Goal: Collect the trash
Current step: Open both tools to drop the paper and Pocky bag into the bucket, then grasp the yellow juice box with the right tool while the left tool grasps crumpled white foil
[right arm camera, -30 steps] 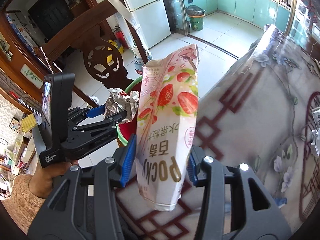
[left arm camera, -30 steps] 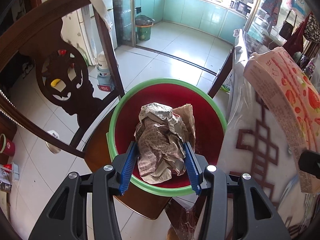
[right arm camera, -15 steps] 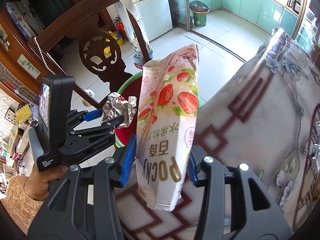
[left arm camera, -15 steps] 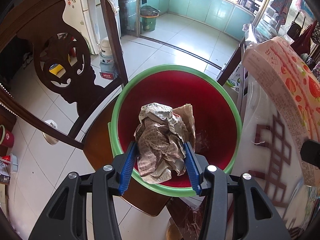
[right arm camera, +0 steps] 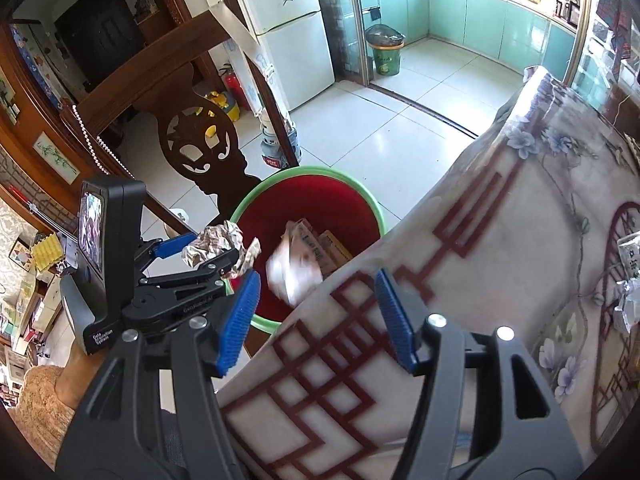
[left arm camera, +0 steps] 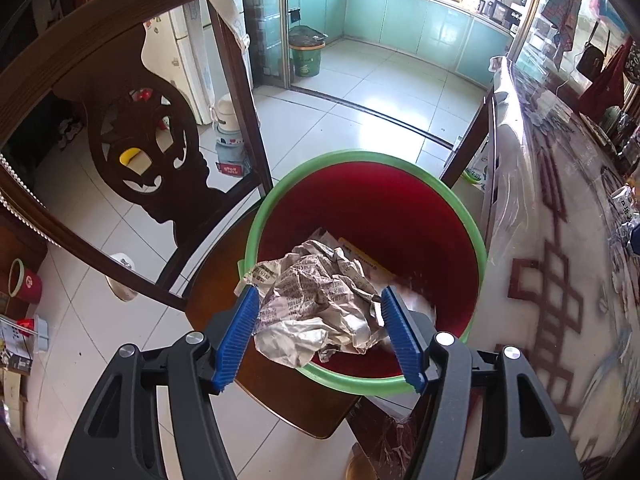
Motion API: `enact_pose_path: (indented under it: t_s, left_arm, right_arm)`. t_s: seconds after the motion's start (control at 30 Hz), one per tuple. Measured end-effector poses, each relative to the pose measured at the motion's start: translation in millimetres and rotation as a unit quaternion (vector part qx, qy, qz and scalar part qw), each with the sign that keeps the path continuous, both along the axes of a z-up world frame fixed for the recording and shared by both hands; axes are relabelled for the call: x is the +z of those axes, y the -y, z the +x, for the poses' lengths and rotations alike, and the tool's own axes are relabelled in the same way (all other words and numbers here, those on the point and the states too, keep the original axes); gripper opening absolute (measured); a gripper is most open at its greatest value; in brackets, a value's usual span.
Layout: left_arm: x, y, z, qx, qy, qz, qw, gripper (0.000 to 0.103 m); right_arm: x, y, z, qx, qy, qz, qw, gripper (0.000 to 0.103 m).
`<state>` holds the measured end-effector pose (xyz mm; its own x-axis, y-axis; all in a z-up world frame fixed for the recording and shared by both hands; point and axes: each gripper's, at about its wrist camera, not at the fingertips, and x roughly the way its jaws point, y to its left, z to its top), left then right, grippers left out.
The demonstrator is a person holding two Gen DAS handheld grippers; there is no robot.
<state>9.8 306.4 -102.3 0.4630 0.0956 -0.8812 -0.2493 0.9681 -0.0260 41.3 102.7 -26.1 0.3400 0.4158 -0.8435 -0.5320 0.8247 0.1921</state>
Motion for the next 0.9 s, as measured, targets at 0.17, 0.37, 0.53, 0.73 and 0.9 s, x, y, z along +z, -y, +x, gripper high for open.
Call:
enact_pose_path:
  t_s: [0.17,0.37,0.53,0.73,0.9]
  left_arm:
    - [21.8,2.7,-7.8,-0.008,0.019,0.006,0.9998,0.062]
    - [47.2,14.2,-12.9,-0.018,0.037,0.014,0.999,0.071]
    - [73.1,46.2,-15.0,-0.043,0.062,0.017,0.997,0.072]
    - [98.7,106.4,-19.1,-0.095,0.087,0.012,0.9916,0.076]
    - [101.5,163.0,-23.1,-0.138,0.08,0.01,0.9872,0.077]
  right_arm:
    - [5.6,37.5,-27.1,-0.007,0.017,-0.002,1.0,0.061]
    - [-5.8,142.7,-58.2,-0.099,0.006,-0.018,0.995,0.066]
    - [-9.9,252.9,-70.5,-0.223,0.007,-0.027,0.974,0.069]
    - [-5.1,355.8,-67.5,-0.314,0.034,-0.053,0.947,0.077]
    - [-12.1,439.7,-42.0,-0.379,-0.014,0.072,0.923,0.082]
